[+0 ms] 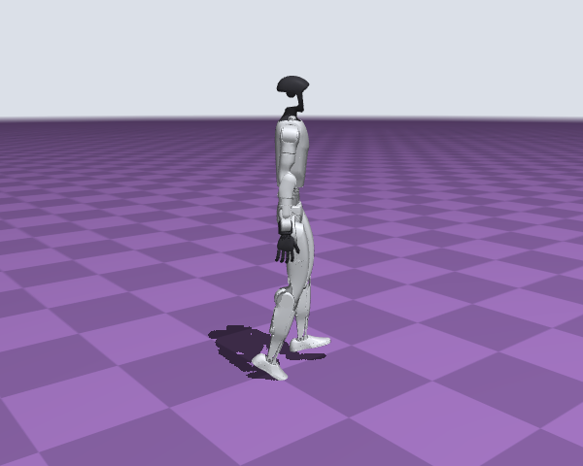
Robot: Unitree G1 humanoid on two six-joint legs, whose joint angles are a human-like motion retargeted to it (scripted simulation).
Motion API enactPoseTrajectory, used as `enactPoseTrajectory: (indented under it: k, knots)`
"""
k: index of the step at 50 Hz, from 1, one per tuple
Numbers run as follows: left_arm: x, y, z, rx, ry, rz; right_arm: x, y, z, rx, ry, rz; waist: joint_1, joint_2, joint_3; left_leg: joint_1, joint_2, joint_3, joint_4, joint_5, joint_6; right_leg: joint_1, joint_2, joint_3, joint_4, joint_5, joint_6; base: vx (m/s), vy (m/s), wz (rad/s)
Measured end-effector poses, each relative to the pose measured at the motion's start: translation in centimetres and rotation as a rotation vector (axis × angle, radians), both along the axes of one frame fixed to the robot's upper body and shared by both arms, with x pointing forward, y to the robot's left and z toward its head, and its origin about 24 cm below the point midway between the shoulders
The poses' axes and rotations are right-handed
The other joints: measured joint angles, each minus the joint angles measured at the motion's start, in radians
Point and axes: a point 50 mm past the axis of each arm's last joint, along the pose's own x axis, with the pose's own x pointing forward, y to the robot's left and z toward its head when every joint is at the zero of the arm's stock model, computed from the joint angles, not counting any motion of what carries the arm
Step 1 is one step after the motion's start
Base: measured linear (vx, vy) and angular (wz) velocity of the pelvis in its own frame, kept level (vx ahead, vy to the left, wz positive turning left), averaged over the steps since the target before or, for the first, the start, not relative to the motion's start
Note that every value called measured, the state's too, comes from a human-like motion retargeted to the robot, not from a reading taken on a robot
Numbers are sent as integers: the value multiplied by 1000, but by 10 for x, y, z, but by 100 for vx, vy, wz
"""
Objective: In place motions
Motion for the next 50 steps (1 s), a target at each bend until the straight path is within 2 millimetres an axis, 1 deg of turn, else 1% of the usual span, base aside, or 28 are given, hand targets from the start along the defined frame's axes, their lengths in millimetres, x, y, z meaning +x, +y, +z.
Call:
enactPoseTrajectory:
  k: [2,3,5,7,9,10,13,15,17,18,20,22,23,25,29,33,35,37,40,42,45,48,50]
  knots:
    - [-1,2,0,6,0,7,4,-2,0,-5,-14,-6,29,-7,8,-16,-6,1,0,18,-17,21,-34,-153,-47,-83,-1,-24,-2,122]
    - [1,3,0,8,-6,7,8,-3,0,-6,-23,-10,49,-16,16,-26,-13,3,2,25,-24,31,-38,-181,-60,-98,12,-28,0,121]
    - [6,3,0,9,-21,-1,15,-6,1,-12,-45,-27,85,-23,35,-51,-26,-13,15,30,-36,35,-34,-189,-71,-112,44,-34,0,150]
    - [12,0,0,17,-43,-1,22,-12,2,-25,-75,-39,108,-17,53,-79,-38,-50,36,30,-38,50,-59,-327,-96,-146,66,-37,1,182]
    - [15,-3,-1,21,-66,14,29,-19,4,-41,-103,-27,120,-16,70,-99,-47,-53,46,21,-32,66,-56,-380,-117,-168,93,-34,2,184]
    - [16,-4,-1,19,-75,22,31,-22,5,-50,-112,-16,120,-16,78,-106,-49,-48,49,14,-31,75,-53,-411,-128,-177,103,-28,5,189]
    - [8,-7,-1,5,-61,31,30,-28,7,-84,-105,7,112,-20,83,-127,-51,-25,48,-30,-29,96,-67,-506,-147,-190,146,-24,8,202]
    - [2,-7,-1,11,-44,40,26,-29,7,-100,-94,-6,106,-24,87,-131,-25,77,43,-72,-31,109,-74,-571,-152,-188,168,-27,7,222]
    - [-3,-5,-1,23,-26,56,22,-28,6,-96,-85,-37,109,-32,92,-128,3,211,39,-111,-44,119,-77,-634,-156,-183,178,-31,7,228]
    - [-5,-5,-1,25,-16,66,19,-26,6,-88,-79,-53,110,-37,94,-126,16,281,38,-126,-53,125,-77,-670,-161,-182,184,-29,8,236]
    - [-10,-5,-1,26,3,90,12,-23,5,-74,-63,-78,122,-45,95,-114,46,430,37,-140,-89,136,-82,-741,-167,-178,202,-26,11,232]
    - [-14,-5,-1,28,17,122,5,-20,4,-70,-44,-86,146,-52,93,-85,89,585,46,-110,-148,140,-85,-801,-172,-176,215,-22,12,212]
    - [-16,-6,-1,30,21,139,2,-19,4,-70,-35,-86,158,-57,90,-68,108,660,56,-89,-162,138,-85,-831,-175,-175,216,-23,12,199]
    - [-19,-7,-1,35,27,176,-2,-16,3,-66,-19,-77,181,-63,83,-37,136,756,80,-37,-174,132,-80,-886,-184,-171,216,-23,10,188]
    - [-25,-9,0,52,40,256,0,-11,2,-54,-13,-36,192,-83,57,-4,178,796,165,68,-155,112,-78,-979,-197,-152,216,-19,8,173]
    - [-37,-6,1,74,60,287,8,-3,0,-37,-30,-10,167,-111,9,23,225,846,235,131,-145,85,-80,-1062,-208,-130,216,-7,2,167]
    - [-42,-3,2,86,71,283,14,0,0,-28,-52,-9,155,-121,-18,42,241,906,239,155,-123,68,-78,-1094,-214,-125,216,-3,-1,152]
    - [-45,-2,2,95,83,281,21,3,-1,-19,-79,-11,143,-129,-34,63,239,950,219,182,-92,62,-78,-1125,-218,-122,216,1,8,139]
    - [-46,-3,2,97,90,287,32,5,0,-8,-119,-6,146,-133,-34,82,212,945,169,243,-65,70,-79,-1159,-217,-118,216,2,12,98]
    - [-44,-6,2,87,85,293,38,5,0,-9,-139,7,166,-124,-28,83,194,914,125,317,-83,82,-72,-1172,-211,-119,216,6,16,43]
    - [-41,-12,1,66,74,300,48,6,1,-8,-165,33,186,-112,-14,105,171,919,60,332,-63,114,-69,-1192,-202,-115,216,10,15,25]
    - [-37,-13,0,60,58,295,58,14,1,10,-199,44,169,-109,8,116,162,895,49,331,-54,153,-77,-1215,-192,-99,212,10,11,42]
    - [-32,-12,0,63,39,277,64,20,1,31,-225,39,150,-110,11,107,161,890,52,325,-52,159,-76,-1237,-191,-90,198,7,9,59]
